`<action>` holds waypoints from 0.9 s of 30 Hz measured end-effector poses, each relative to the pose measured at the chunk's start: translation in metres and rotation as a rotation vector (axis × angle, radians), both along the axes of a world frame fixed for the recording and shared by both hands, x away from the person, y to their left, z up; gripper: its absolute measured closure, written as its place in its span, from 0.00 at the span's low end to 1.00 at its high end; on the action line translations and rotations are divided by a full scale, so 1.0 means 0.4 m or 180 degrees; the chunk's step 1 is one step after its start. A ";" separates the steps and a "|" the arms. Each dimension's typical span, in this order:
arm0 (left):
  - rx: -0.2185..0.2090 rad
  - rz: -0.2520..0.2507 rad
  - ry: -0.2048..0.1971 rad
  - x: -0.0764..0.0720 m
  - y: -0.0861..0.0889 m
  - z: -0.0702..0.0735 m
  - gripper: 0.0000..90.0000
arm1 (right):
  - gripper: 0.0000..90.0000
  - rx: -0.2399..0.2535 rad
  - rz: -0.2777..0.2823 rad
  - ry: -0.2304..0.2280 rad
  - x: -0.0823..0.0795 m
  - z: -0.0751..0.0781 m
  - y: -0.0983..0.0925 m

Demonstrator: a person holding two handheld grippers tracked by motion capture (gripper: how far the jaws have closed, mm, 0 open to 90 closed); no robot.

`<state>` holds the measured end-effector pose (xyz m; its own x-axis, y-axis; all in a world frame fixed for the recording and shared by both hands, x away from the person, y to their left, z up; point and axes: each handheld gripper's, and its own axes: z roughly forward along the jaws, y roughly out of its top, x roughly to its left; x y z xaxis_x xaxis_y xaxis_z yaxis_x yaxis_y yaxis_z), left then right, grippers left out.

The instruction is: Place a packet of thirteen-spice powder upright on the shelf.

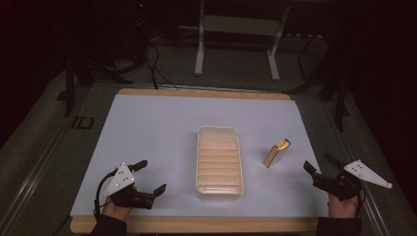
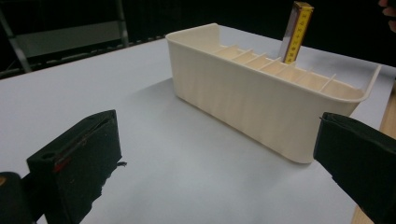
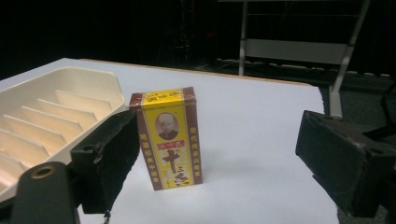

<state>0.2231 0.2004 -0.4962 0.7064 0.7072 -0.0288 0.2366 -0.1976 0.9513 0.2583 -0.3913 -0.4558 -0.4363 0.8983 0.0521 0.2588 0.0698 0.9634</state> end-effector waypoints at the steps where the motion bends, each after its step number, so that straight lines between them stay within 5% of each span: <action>1: -0.0015 0.0000 0.0019 0.000 0.001 -0.001 0.01 | 0.15 -0.0006 0.0001 0.0004 0.001 0.000 0.001; 16: 0.0028 -0.0013 0.0032 -0.005 -0.004 -0.003 0.01 | 0.15 -0.0125 0.0001 0.0142 0.019 -0.017 -0.002; 25: 0.0051 -0.0019 0.0060 -0.004 -0.005 -0.005 0.01 | 0.15 -0.0383 -0.0050 0.0671 0.040 -0.040 -0.025; 27: 0.0057 -0.0014 0.0065 -0.002 -0.005 -0.005 0.01 | 0.15 -0.0456 -0.0022 0.0904 0.051 -0.053 -0.028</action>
